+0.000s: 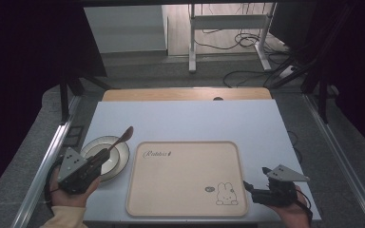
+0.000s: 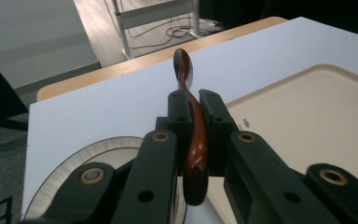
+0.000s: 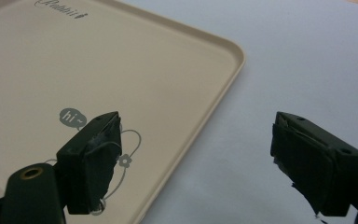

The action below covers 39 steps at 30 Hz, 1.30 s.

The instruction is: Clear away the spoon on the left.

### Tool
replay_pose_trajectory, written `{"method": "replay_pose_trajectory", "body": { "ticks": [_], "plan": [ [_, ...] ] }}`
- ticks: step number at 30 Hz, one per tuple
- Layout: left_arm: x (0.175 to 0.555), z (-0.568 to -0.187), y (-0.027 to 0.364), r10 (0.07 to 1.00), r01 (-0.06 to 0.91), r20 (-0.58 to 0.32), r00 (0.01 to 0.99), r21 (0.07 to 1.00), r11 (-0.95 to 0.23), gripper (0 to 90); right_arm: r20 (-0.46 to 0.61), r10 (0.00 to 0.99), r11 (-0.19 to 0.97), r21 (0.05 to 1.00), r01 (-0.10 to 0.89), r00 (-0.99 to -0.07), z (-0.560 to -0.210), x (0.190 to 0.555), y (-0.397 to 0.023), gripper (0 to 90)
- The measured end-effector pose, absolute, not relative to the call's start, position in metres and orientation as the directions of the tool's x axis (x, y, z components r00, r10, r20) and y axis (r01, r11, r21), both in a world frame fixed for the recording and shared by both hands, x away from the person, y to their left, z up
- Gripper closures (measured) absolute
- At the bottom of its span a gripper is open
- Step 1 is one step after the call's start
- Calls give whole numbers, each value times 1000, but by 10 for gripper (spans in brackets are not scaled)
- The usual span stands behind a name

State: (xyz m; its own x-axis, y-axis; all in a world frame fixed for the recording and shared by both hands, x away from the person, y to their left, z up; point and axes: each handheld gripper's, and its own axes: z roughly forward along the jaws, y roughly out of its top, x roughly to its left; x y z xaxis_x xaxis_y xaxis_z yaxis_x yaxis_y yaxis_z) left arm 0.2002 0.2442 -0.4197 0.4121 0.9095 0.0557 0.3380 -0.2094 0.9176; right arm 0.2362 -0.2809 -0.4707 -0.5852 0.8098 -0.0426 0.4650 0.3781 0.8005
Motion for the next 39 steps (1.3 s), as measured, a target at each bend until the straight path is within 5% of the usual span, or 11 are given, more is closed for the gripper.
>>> {"method": "replay_pose_trajectory", "body": {
  "ticks": [39],
  "plan": [
    [224,-422,193,844,321,68,532,906,-275,842,-37,808,379,796,471,-588,-473,237,-281,166]
  ]
}}
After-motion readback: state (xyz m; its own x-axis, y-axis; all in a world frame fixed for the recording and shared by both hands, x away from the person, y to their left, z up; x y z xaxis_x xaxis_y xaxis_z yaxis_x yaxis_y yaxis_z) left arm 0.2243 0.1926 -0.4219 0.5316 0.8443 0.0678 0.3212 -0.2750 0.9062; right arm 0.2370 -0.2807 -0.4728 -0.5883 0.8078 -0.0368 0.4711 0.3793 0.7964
